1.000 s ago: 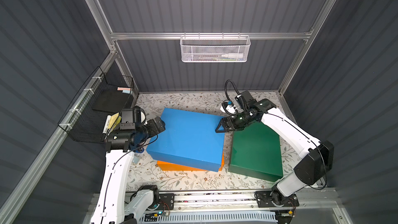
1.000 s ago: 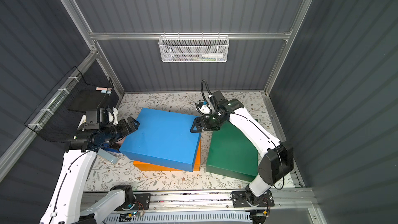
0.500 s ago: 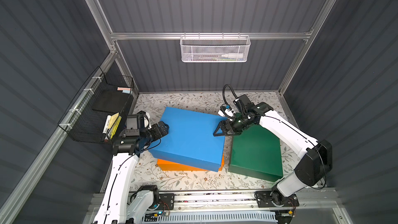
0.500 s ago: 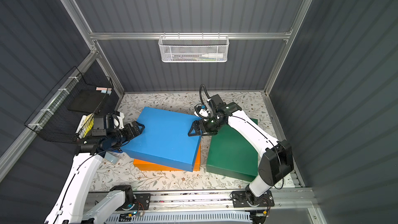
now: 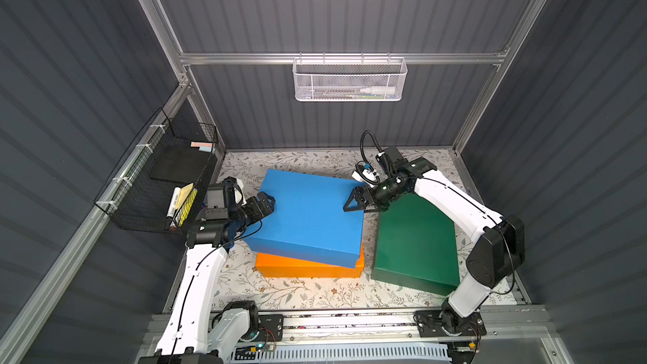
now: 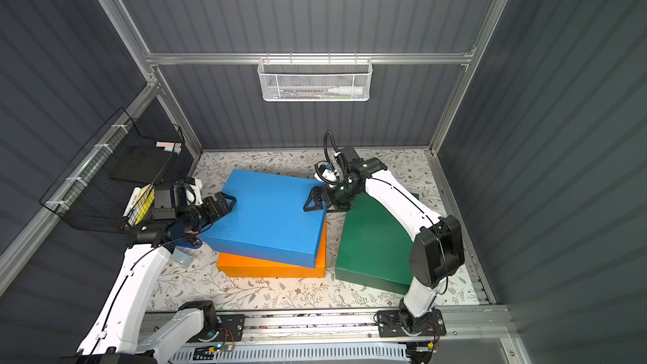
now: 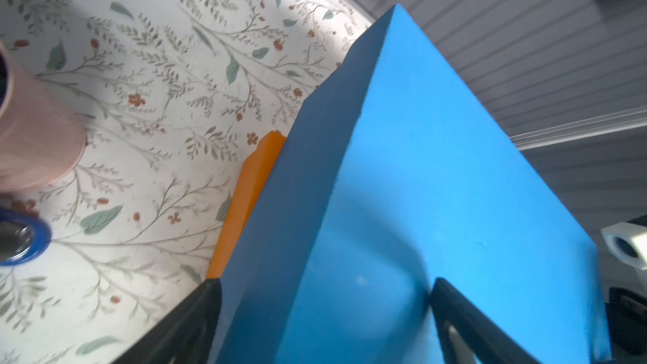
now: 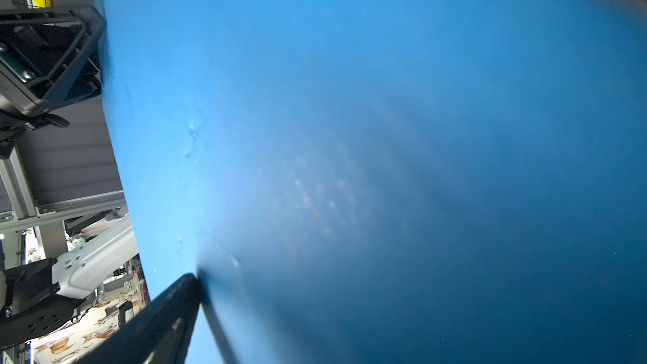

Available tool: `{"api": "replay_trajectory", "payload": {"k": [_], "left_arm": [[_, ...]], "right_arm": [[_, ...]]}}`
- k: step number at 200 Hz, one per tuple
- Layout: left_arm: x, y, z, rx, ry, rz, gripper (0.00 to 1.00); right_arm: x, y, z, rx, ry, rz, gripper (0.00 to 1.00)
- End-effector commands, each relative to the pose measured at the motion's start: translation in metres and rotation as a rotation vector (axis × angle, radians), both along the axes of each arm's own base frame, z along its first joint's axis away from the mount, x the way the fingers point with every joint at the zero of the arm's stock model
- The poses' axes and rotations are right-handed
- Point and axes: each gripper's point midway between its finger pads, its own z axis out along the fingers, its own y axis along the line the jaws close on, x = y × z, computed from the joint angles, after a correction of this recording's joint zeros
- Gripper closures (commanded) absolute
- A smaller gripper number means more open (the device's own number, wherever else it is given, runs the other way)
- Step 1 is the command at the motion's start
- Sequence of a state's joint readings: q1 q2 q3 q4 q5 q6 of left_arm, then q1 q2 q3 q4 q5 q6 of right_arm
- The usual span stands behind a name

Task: Stack the shoeboxes
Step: Adjust the shoebox.

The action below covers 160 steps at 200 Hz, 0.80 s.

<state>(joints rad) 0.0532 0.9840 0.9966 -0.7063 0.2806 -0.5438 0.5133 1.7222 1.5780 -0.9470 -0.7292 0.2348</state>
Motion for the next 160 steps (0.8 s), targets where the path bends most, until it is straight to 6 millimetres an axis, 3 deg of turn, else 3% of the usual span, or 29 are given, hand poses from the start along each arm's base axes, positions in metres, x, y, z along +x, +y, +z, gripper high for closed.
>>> {"api": "replay_trajectory", "payload": {"k": [1, 59, 87, 105, 125, 160], "left_arm": [[-0.046, 0.007, -0.024, 0.012, 0.222, 0.088, 0.0], [-0.054, 0.017, 0.011, 0.036, 0.17, 0.154, 0.0], [-0.062, 0.019, 0.008, 0.053, 0.188, 0.158, 0.0], [-0.065, 0.031, 0.004, 0.123, 0.222, 0.182, 0.0], [-0.059, 0.037, 0.004, 0.17, 0.243, 0.185, 0.01], [-0.035, 0.042, 0.039, 0.199, 0.157, 0.188, 0.0]], "right_arm": [[-0.008, 0.0, -0.038, -0.101, 0.03, 0.039, 0.01], [-0.013, -0.008, -0.036, -0.13, -0.002, 0.059, 0.01], [-0.014, -0.009, -0.034, -0.131, -0.011, 0.058, 0.01], [-0.016, -0.01, -0.032, -0.13, -0.017, 0.063, 0.01], [-0.017, -0.013, -0.027, -0.133, -0.027, 0.054, 0.01], [-0.018, -0.02, -0.015, -0.144, -0.063, 0.011, 0.01]]}}
